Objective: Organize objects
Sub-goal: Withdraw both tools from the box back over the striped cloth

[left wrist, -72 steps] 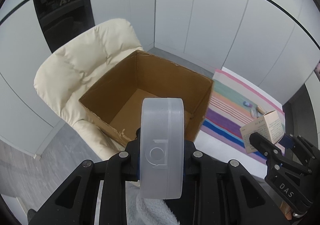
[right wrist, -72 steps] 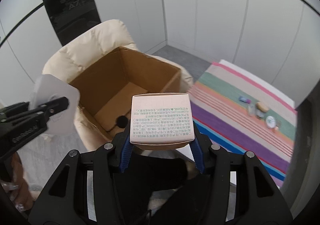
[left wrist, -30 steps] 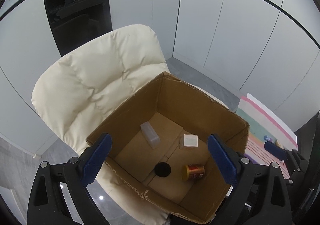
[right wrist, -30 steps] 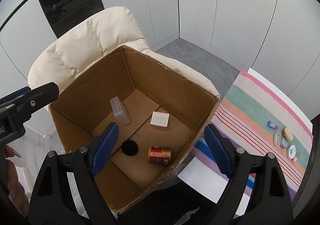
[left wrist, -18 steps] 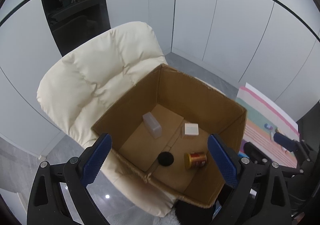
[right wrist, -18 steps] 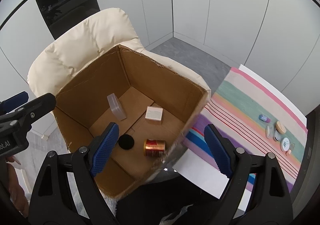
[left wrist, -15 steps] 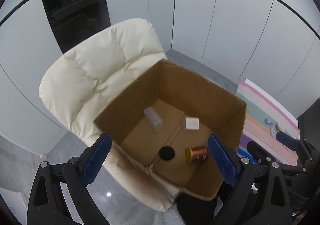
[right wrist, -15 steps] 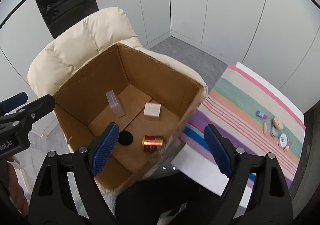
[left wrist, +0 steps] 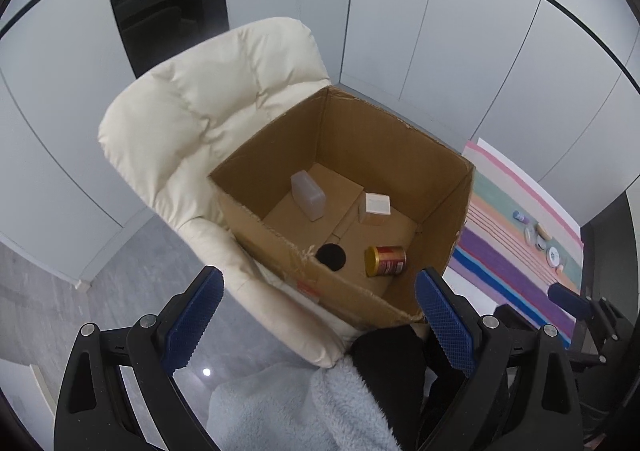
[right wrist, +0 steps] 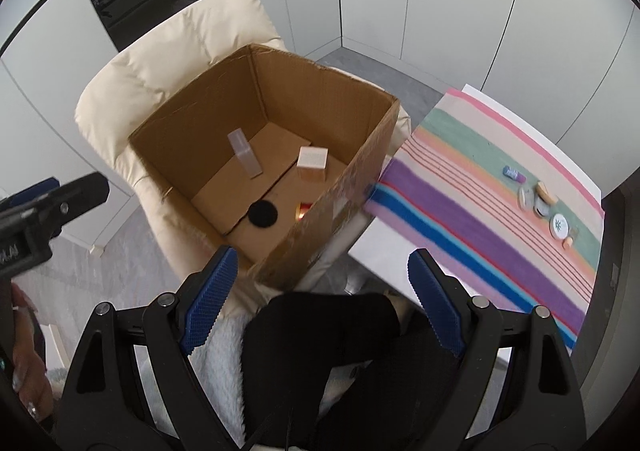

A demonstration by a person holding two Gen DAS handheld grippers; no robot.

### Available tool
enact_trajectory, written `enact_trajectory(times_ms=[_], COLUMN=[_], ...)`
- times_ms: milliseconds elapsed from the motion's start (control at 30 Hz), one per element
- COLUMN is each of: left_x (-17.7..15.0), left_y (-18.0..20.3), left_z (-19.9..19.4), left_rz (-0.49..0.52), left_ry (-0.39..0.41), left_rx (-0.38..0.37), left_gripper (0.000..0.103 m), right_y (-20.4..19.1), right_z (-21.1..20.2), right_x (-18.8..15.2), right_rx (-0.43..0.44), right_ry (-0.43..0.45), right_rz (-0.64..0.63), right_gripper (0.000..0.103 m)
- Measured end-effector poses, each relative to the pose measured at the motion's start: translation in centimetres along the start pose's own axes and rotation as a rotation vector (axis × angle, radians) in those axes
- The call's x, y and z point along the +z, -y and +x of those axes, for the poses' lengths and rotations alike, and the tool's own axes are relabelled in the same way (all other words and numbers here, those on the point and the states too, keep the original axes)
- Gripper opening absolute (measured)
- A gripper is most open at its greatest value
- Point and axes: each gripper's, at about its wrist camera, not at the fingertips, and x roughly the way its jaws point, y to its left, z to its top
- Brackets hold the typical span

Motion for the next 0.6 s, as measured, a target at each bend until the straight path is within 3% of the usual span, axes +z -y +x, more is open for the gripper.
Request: enact_trajectory(times_ms=[267, 600], left_x=[-1.7, -3.1], left_y=[0.1, 1.8], left_z=[-1.4, -2.7], left_rz=[0.002, 0.055], left_ry=[0.007, 0.011], left_rx=[-0.015, -0.036], left_gripper=[0.098, 0.098], right_y=[-0.9, -0.7], right_z=[-2.8, -3.9], right_x=[-2.0, -4.1], right_rx=[-0.02, -0.04], right_ry=[0.045, 0.038], right_rz=[-0.016, -0.006], right_gripper=[0.089, 0.089])
